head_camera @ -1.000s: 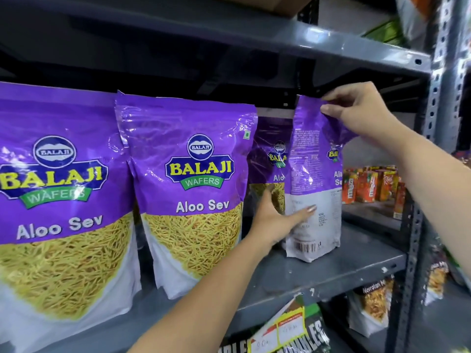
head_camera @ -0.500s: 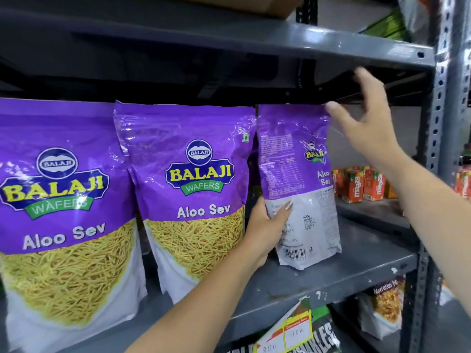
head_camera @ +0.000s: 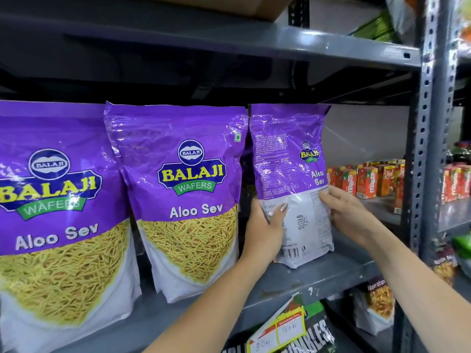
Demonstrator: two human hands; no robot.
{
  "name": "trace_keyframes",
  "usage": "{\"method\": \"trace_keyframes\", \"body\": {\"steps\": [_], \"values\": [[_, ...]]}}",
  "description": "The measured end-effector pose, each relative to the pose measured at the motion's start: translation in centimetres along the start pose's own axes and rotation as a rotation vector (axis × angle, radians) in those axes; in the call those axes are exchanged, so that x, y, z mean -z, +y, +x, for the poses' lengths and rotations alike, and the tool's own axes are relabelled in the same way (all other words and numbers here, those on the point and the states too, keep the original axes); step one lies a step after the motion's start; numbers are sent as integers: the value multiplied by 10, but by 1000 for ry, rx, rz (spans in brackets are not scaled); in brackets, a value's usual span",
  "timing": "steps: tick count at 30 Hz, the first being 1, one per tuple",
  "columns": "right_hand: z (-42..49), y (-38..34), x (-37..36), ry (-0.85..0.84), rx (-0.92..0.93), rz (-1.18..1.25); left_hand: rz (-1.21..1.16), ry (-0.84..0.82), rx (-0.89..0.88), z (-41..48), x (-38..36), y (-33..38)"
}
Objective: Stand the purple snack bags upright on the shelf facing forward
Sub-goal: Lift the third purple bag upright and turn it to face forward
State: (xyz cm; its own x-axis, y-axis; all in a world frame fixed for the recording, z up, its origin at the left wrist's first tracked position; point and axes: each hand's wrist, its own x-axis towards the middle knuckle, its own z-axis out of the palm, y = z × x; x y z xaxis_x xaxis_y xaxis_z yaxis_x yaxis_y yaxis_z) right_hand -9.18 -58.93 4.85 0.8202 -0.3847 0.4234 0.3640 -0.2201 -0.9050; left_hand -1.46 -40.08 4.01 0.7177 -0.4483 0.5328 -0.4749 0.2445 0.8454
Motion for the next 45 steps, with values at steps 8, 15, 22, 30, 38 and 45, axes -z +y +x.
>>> {"method": "trace_keyframes", "body": {"steps": [8, 15, 22, 30, 38, 45], "values": [[-6, 14, 20, -54, -99, 64, 746, -12, -554, -75, -31, -1], [-20, 14, 6, 257, -39, 110, 727, -155, -222, -55, -36, 10], [-14, 21, 0, 68, -95, 191, 122, -155, 145, -31, -29, 21], [-26, 18, -14, 75, -1, 25, -80, 29, 157, -9, -5, -5], [-44, 10, -28, 197, 85, -129, -46, 51, 133, -13, -4, -3], [-52, 15, -34, 248, 122, -188, 56, 78, 139, -18, -1, -5]]}}
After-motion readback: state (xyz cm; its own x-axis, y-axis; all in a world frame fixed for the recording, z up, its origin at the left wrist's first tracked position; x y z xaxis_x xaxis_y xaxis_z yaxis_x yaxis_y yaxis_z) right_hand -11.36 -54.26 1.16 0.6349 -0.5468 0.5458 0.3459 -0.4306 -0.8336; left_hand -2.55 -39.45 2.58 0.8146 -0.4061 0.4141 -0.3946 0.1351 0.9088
